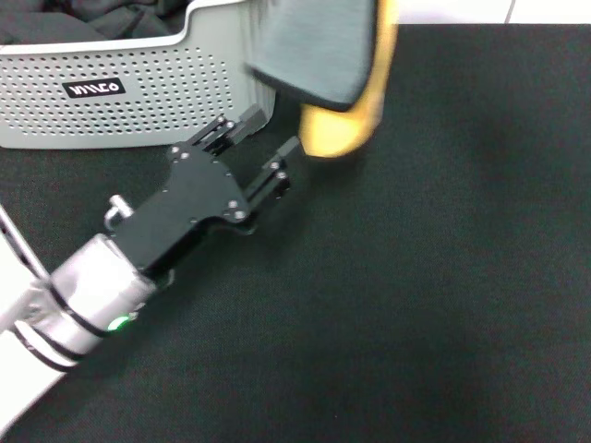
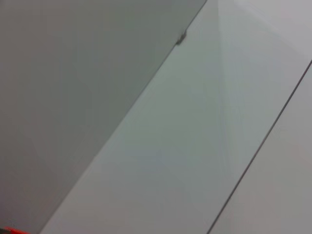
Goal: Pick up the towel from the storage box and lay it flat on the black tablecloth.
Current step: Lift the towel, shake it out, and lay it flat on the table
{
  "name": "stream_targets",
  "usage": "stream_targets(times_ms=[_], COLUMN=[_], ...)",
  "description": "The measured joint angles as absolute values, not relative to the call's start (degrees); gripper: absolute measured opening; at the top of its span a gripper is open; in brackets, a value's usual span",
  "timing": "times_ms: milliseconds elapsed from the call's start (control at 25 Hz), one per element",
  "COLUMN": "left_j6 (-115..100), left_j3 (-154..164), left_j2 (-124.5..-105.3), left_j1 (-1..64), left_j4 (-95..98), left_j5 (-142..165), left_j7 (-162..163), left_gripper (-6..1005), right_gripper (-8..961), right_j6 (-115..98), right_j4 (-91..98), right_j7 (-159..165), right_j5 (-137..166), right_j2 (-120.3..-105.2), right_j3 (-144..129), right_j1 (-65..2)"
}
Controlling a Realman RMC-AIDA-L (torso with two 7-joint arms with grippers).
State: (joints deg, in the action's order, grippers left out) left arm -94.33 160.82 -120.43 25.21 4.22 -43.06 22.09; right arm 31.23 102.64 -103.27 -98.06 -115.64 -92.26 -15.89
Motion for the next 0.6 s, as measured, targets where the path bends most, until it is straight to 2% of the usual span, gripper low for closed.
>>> stream_targets(times_ms=[320, 600], left_j6=[-84.18, -84.29], left_j3=[160.6, 160.82], left_j2=[-120.71, -120.76], left_j1=[24.27, 21.55], left_j4=[15.21, 23.56], left_j5=[-51.37, -57.33], left_j7=[2.72, -14.66], left_gripper=[536, 538], right_gripper=[11, 10], right_j6=[23.57, 20.04], right_j4=[100.94, 99.47], right_j7=[-103.33, -102.97], right_j5=[-94.82, -94.75], right_j2=[-115.84, -115.94], right_j3=[-98.2, -99.97], right_j1=[-18.99, -20.95])
